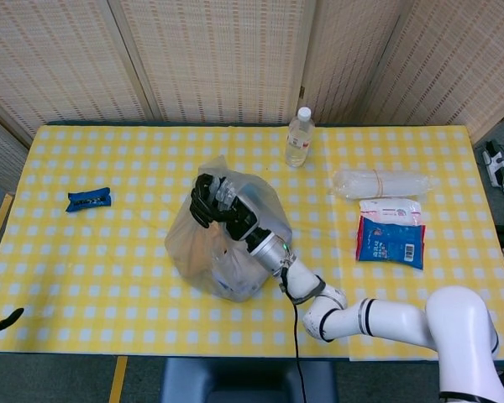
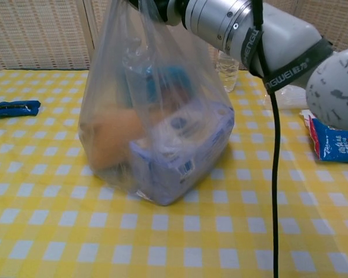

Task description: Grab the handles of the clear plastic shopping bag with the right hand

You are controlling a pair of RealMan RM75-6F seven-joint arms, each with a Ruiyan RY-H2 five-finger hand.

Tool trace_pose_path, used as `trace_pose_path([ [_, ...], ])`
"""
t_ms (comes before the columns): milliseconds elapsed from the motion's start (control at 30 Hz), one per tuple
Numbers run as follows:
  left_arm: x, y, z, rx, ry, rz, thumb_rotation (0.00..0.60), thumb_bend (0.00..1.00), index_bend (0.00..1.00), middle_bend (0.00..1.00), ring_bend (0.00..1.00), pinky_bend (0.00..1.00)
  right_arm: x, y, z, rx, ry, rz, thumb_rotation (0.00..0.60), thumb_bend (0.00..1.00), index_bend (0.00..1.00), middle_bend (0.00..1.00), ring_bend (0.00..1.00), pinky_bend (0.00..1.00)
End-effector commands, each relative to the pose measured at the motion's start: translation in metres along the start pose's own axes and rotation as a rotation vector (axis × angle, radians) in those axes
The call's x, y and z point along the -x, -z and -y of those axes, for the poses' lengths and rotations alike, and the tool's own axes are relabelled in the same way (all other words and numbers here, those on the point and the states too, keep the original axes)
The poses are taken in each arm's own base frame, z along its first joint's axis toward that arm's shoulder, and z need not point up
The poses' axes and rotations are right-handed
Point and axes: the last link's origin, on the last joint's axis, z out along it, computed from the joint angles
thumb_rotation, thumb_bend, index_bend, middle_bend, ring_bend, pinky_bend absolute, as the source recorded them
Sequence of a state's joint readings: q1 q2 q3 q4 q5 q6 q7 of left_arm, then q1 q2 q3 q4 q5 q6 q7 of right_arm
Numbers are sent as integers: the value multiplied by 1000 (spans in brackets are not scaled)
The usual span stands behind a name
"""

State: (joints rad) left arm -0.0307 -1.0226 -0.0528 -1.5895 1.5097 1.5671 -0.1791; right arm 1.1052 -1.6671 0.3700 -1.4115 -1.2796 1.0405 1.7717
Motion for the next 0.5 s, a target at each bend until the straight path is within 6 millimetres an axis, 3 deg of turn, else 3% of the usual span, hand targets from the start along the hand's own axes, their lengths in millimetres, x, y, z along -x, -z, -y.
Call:
trace_pose_path([
  [33, 1, 1, -1, 5, -2, 3, 600, 170, 0, 0, 0, 0, 2, 3, 9, 14, -42, -51, 600, 536, 703, 803, 832, 807],
  [333, 2, 0, -2, 14, -6, 10, 600, 170, 0, 0, 0, 0, 33, 3, 40, 12, -49, 8, 600, 538, 690, 797, 831, 807],
  [500, 3, 1, -4, 16, -11, 15, 600, 170, 0, 0, 0, 0, 73, -2, 74, -67, -36, 122, 600, 538, 689, 796, 831, 807],
])
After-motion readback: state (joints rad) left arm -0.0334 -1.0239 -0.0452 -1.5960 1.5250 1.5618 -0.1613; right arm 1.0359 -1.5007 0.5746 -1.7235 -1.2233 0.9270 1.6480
